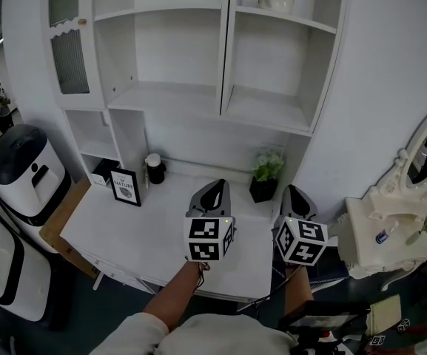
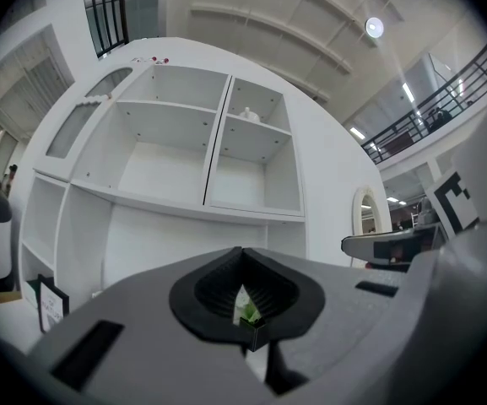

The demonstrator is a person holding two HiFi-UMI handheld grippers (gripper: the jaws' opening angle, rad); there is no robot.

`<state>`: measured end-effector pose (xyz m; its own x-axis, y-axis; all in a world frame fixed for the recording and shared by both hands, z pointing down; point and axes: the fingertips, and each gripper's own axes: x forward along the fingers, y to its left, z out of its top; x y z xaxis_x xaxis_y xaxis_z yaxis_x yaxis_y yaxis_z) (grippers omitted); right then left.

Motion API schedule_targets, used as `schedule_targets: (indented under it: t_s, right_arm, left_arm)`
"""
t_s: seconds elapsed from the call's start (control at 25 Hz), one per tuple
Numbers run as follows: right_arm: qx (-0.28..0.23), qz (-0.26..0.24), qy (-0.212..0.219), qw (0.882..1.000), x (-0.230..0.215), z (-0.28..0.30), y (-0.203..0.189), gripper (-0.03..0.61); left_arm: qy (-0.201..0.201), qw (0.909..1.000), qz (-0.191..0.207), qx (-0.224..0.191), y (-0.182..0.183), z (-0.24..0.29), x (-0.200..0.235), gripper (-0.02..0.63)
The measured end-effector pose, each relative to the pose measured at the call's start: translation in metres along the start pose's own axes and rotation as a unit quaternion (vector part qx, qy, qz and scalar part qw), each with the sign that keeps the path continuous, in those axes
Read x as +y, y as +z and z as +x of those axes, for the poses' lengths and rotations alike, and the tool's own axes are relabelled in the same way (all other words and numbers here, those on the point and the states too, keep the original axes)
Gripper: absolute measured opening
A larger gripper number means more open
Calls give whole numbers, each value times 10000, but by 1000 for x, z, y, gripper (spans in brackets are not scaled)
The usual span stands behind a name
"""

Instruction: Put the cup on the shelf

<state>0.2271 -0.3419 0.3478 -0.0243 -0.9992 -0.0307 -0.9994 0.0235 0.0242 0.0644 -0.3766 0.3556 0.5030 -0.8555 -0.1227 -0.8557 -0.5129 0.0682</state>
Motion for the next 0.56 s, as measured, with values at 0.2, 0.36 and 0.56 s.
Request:
schedule_targets:
  t_s: [0.2,0.36,0.56]
  right_arm:
    - [6,-6,14,10000,1,3,-1,21]
    - [32,-30,5,10000,-1,4,-2,21]
    - [34,-8,-21,10000,-5,6,-3,21]
  left_arm:
    - [-3,10000,-4,32,-3,3,2,8]
    - [-12,10000,-38,91,-7,6,4,8]
    - [-8,9999,-76,143,-12,9,5,8]
